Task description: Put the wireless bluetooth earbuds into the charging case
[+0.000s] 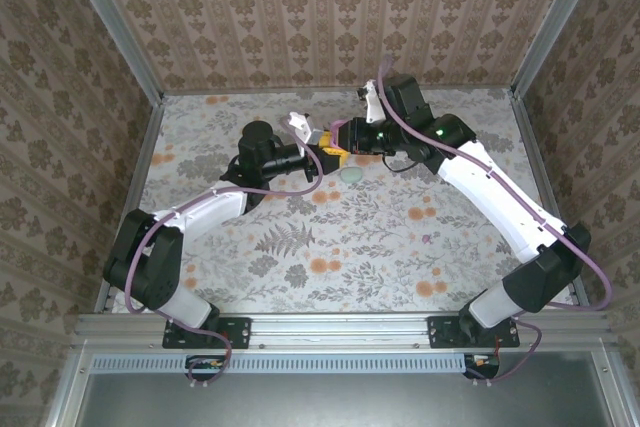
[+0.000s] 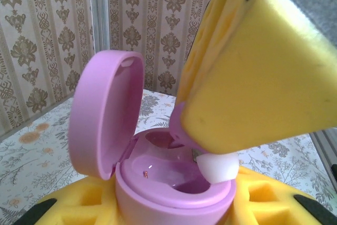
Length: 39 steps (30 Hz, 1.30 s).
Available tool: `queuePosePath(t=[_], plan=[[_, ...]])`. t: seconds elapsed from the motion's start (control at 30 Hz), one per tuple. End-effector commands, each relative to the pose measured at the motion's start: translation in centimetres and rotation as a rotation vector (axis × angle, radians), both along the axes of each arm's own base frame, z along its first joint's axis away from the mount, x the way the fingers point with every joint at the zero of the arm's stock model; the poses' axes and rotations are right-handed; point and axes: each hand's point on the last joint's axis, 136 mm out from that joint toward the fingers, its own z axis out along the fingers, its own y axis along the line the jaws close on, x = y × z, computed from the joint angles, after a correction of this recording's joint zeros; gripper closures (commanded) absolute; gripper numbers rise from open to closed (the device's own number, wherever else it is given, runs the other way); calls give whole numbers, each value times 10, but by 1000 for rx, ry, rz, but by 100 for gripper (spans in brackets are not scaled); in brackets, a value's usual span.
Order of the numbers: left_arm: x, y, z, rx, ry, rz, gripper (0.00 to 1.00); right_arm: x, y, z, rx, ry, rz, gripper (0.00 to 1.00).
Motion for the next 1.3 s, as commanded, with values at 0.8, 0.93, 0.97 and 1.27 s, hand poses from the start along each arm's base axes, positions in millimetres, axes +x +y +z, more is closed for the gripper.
queuePosePath(t=[0.8,0.93,0.97,1.27], plan=[[-2,-6,20,-30,-57,-25,69,7,5,-5,-8,-6,-21,80],[-1,-6,22,-33,-58,-24,70,4,5,-8,-29,4,-11,80],[-1,-6,22,-33,-57,-24,70,4,5,-9,-31,4,-6,80],[0,-6,22,-37,-56,-21,70,0,11,-7,-28,5,31,78]])
